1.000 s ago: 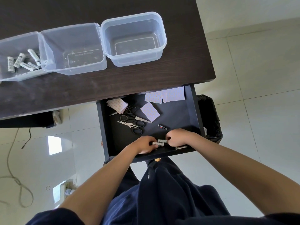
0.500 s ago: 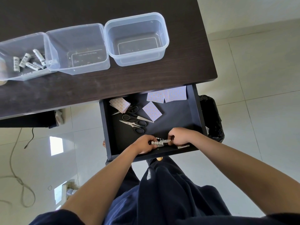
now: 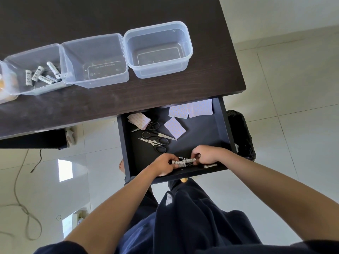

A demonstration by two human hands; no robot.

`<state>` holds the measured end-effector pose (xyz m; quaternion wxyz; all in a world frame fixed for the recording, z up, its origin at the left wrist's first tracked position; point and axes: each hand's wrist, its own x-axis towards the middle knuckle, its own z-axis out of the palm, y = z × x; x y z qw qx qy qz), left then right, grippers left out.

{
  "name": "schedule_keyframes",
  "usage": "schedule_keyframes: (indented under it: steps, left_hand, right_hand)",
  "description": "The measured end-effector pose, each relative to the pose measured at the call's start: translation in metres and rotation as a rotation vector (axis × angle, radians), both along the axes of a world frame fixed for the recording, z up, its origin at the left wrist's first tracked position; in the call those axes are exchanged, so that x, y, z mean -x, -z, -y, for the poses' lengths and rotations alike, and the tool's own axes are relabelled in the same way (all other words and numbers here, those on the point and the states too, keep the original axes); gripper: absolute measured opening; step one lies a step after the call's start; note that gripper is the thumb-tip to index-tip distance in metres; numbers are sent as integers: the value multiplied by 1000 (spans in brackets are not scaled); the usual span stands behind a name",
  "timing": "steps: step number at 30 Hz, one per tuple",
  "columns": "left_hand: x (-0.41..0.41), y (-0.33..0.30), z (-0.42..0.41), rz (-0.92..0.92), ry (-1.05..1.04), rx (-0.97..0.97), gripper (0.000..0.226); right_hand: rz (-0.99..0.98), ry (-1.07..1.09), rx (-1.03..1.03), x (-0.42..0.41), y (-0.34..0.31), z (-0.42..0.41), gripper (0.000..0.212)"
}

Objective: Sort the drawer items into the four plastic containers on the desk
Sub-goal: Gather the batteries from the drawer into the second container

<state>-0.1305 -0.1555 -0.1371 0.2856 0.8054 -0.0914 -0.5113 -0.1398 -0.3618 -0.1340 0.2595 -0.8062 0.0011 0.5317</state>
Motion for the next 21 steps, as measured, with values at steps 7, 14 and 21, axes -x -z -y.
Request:
schedule_keyframes:
  steps: [7, 14, 21]
  left_hand:
    - [1, -11, -8, 23, -10, -3, 17]
    - [-5, -20, -24, 48, -53, -6, 16]
    - [-15, -33, -32, 106, -81, 14, 20]
  right_hand:
    - [-48, -81, 47, -4, -6, -9, 31]
    - [-52, -34, 83, -8, -9, -14, 29]
    - [-29, 57, 68, -4, -11, -4, 17]
